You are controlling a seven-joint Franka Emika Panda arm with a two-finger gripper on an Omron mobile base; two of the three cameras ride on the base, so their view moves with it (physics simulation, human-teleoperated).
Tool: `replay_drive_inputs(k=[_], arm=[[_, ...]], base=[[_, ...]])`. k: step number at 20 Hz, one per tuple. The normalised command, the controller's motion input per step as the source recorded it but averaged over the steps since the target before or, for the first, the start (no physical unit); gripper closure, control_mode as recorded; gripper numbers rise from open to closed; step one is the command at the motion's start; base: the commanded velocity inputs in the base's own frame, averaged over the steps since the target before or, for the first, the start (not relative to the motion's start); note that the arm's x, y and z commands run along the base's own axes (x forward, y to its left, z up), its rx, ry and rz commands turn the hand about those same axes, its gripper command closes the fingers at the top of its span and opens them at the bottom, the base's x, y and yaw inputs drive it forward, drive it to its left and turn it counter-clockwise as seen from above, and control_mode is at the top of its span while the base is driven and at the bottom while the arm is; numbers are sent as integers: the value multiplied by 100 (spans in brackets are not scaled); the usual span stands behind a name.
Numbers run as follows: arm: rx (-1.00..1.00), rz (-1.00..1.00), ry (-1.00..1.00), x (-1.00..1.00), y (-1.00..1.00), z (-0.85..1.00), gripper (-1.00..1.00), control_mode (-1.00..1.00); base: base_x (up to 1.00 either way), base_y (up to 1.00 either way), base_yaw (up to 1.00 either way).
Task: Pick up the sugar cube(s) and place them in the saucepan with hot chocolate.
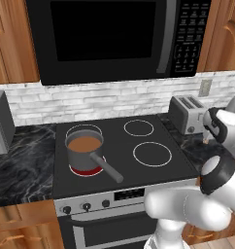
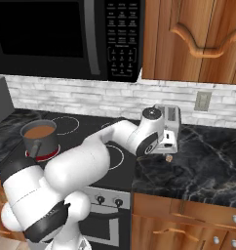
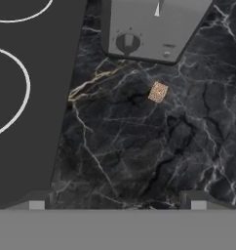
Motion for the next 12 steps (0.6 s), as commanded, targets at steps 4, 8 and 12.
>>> replay_drive_inputs(k=[4,8,12], arm=[[0,0,0,37,-28,0,-100,-100],[0,0,0,31,-4,0,-100,-100],[0,0,0,23,0,-4,-100,-100]], base=[[0,0,0],[0,0,0],[0,0,0]])
